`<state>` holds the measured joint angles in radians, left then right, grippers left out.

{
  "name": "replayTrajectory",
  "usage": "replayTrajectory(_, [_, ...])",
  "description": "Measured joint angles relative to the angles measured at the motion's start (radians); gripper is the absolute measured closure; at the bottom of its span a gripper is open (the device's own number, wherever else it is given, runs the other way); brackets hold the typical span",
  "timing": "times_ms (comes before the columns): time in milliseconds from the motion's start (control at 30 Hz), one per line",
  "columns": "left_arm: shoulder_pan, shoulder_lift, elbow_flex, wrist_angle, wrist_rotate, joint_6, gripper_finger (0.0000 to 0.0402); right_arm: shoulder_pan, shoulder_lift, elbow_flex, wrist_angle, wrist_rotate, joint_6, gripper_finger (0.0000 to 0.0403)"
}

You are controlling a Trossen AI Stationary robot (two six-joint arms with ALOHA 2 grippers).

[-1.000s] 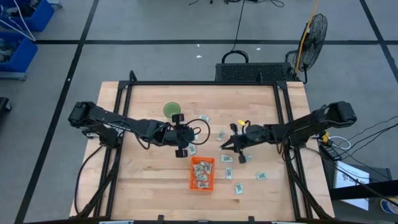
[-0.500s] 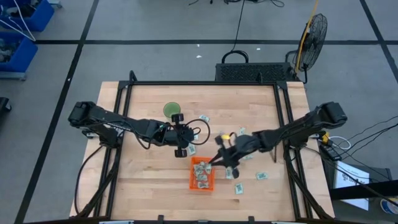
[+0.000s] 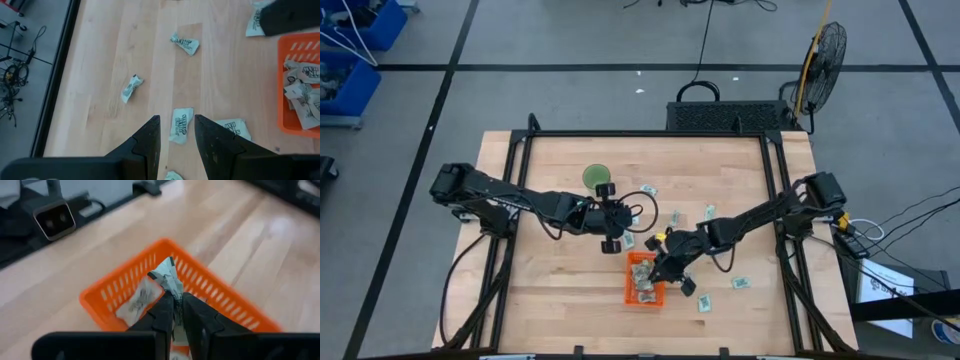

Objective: Pick and place Stevia / Truvia into bins
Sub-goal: Put the stevia packet into the orange basket

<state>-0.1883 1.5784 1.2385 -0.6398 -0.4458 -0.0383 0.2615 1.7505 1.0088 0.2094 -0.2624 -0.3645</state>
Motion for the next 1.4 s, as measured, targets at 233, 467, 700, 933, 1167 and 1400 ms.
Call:
replayTrajectory(233, [0.000, 0.000, 0.000, 0.004, 0.008, -0.037, 0.0275, -0.014, 0.068, 0.000, 0.004, 0.005, 0.005, 0.0364])
replayTrajectory(467, [0.000, 0.000, 0.000, 0.004, 0.010, -0.053, 0.0275, -0.030, 0.070, 0.000, -0.013, 0.005, -0.048, 0.0358])
replayTrajectory(700, [0.000, 0.000, 0.000, 0.003, 0.010, -0.053, 0.0275, -0.031, 0.070, 0.000, -0.011, 0.004, -0.071, 0.0310])
replayTrajectory(933, [0.000, 0.000, 0.000, -0.002, 0.010, -0.049, 0.0275, -0.030, 0.028, -0.002, -0.015, 0.153, -0.174, 0.0281])
replayTrajectory(1167, [0.000, 0.000, 0.000, -0.010, 0.011, -0.049, 0.0275, -0.022, -0.127, -0.002, -0.111, 0.210, -0.139, 0.0285])
replayTrajectory(1400, [0.000, 0.000, 0.000, -0.010, 0.011, -0.070, 0.0275, 0.001, -0.277, 0.000, -0.376, 0.213, -0.061, 0.0288])
